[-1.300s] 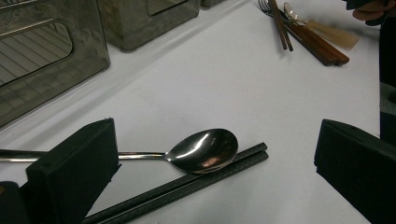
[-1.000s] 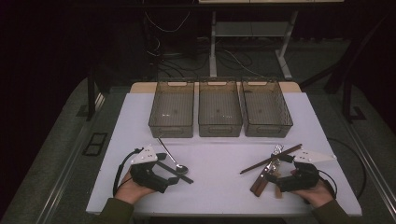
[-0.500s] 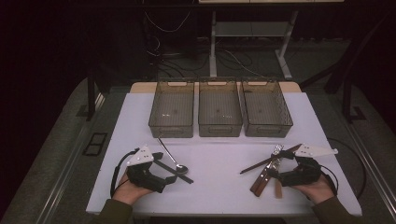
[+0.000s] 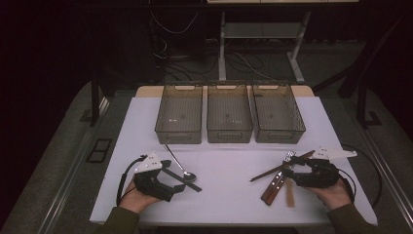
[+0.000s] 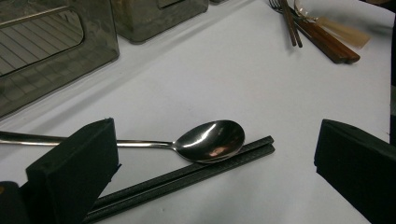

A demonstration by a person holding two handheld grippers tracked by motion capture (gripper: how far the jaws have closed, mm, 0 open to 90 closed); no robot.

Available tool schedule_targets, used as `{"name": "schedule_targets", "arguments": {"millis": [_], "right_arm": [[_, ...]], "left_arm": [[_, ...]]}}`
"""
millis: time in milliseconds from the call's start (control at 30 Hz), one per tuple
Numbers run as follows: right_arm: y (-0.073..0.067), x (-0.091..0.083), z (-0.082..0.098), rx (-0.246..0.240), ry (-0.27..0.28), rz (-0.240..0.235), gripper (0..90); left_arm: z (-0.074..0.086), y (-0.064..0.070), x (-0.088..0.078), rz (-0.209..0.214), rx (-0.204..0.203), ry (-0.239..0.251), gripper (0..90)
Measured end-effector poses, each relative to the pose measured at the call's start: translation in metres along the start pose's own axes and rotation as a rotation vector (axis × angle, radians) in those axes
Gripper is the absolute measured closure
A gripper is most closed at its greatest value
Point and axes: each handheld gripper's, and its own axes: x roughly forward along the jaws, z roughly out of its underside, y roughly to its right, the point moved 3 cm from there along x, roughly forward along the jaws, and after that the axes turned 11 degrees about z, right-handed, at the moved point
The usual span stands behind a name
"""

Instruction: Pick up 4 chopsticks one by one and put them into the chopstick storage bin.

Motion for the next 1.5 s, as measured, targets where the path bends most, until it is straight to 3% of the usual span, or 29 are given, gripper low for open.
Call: {"name": "schedule_targets", "arguments": {"millis": [533,800,933,1200,1500], "right_arm": [[0.023,0.007,-0.012,0.031,-0.058,0.082,74.3],[0.035,0.008,-0.019,0.013,-0.064,0.112,89.1],[0.043,0.011,-0.021,0.022,-0.088,0.138,90.0],[0.068,0.021,-0.02,0.028,-0.135,0.228,90.0],[0.092,0.028,-0.015,0.055,-0.182,0.295,90.0]], "left_arm": [[0.001,-0.001,0.001,-0.001,0.014,-0.007,0.0],[0.0,-0.003,0.001,0.003,0.011,0.017,0.0],[0.0,-0.004,0.003,0.012,-0.007,0.014,0.0],[0.0,-0.003,0.004,0.008,-0.003,0.005,0.0],[0.001,-0.001,0.005,0.013,-0.001,-0.001,0.0]]}}
